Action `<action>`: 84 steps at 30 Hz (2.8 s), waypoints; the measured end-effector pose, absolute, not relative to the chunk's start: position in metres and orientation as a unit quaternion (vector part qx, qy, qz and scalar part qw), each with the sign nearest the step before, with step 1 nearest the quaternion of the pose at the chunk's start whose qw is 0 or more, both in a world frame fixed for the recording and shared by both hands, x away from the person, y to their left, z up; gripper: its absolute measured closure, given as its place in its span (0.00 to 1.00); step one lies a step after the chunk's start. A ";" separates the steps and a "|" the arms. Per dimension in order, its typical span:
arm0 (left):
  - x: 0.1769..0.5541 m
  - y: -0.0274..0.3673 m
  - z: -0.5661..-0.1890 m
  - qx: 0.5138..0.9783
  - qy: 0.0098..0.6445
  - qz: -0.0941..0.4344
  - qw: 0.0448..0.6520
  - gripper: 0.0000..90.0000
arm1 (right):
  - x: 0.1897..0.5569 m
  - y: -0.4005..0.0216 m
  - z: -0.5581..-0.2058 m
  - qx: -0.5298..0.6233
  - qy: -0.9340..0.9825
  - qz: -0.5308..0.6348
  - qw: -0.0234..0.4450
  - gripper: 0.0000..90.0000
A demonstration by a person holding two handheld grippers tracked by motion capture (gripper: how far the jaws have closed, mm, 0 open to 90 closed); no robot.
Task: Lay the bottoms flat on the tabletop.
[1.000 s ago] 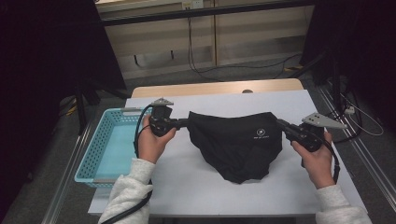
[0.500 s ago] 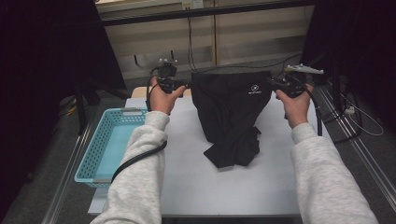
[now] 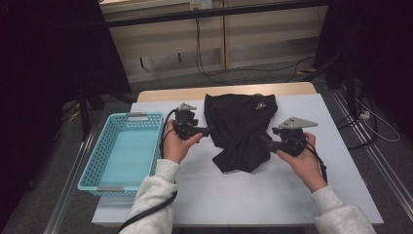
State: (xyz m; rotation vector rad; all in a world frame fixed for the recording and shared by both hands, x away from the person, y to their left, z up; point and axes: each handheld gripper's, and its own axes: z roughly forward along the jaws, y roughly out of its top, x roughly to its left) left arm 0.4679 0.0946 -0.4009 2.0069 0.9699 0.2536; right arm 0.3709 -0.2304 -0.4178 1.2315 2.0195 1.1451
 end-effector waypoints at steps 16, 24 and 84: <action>0.427 0.108 -0.428 0.823 0.373 0.117 0.412 0.18 | 0.335 -0.194 -0.444 0.400 0.786 0.406 0.238 0.39; 0.421 0.111 -0.431 0.825 0.369 0.125 0.410 0.18 | 0.332 -0.183 -0.445 0.384 0.794 0.412 0.227 0.43; 0.420 0.105 -0.431 0.828 0.360 0.127 0.410 0.17 | 0.314 -0.263 -0.445 0.445 0.775 0.393 0.217 1.00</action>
